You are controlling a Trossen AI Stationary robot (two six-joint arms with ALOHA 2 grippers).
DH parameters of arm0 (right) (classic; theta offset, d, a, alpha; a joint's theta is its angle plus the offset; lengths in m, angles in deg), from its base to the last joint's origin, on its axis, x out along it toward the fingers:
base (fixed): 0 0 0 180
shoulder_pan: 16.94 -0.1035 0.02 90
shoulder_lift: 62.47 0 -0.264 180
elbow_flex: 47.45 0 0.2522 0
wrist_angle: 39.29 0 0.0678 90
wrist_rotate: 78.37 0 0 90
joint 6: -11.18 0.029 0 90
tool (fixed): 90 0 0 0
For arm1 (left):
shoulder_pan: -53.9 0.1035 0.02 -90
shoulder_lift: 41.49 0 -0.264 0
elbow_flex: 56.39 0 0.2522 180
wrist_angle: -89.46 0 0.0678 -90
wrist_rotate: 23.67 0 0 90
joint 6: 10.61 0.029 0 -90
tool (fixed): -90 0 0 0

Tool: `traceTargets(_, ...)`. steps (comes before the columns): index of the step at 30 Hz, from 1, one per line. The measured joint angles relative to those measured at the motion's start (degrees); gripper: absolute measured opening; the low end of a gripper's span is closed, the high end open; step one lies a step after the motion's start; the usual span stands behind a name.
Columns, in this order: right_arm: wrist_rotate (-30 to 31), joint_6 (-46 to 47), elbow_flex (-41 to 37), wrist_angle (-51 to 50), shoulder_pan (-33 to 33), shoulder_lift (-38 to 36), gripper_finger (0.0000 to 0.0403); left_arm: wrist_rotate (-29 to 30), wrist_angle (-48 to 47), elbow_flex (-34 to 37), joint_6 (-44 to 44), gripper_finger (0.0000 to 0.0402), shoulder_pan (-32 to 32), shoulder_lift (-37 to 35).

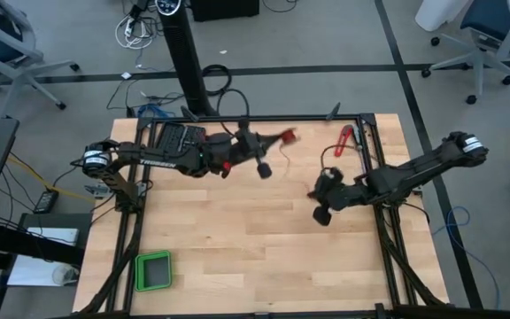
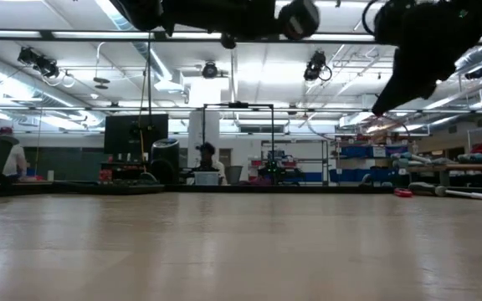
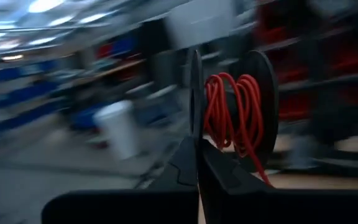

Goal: Coil cords
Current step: Uncoil the red wire from the black spool

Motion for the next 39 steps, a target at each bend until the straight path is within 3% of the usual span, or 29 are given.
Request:
traceTargets(6,-18.8,-11.6,0.0,17.5,-0.9,1.0,0.0001,12.9,-12.1,0.0,10.5,0.0,1.1,0.0)
traceTargets(10,-21.4,-13.7,0.0,21.3,-1.8,-3.0,0.0001,15.1,-26.0,0.0,12.8,0.0,1.2,0.0)
traceTargets(16,-15.1,-15.1,0.0,19.4,-2.9,-12.2,0.0001,15.1,-45.5,0.0,12.1,0.0,0.0,0.0)
traceTargets(22,4.0,-15.4,0.0,12.9,-3.0,-20.5,0.0001,14.1,-58.2,0.0,8.2,0.0,-2.8,0.0)
traceTargets(26,19.6,-12.9,0.0,4.7,-3.0,-23.9,0.0001,6.5,-63.7,0.0,5.7,0.0,-4.8,0.0)
traceTargets(29,26.6,-8.7,0.0,-2.8,-2.2,-24.8,0.0001,-4.3,-65.3,0.0,5.3,0.0,-5.8,0.0)
traceTargets(34,24.2,0.4,0.0,-11.8,0.6,-23.0,0.0001,-23.1,-57.4,0.0,5.2,0.0,-6.8,0.0)
traceTargets(39,16.7,3.6,0.0,-13.0,1.7,-17.9,0.0001,-30.5,-40.5,0.0,5.4,0.0,-6.8,0.0)
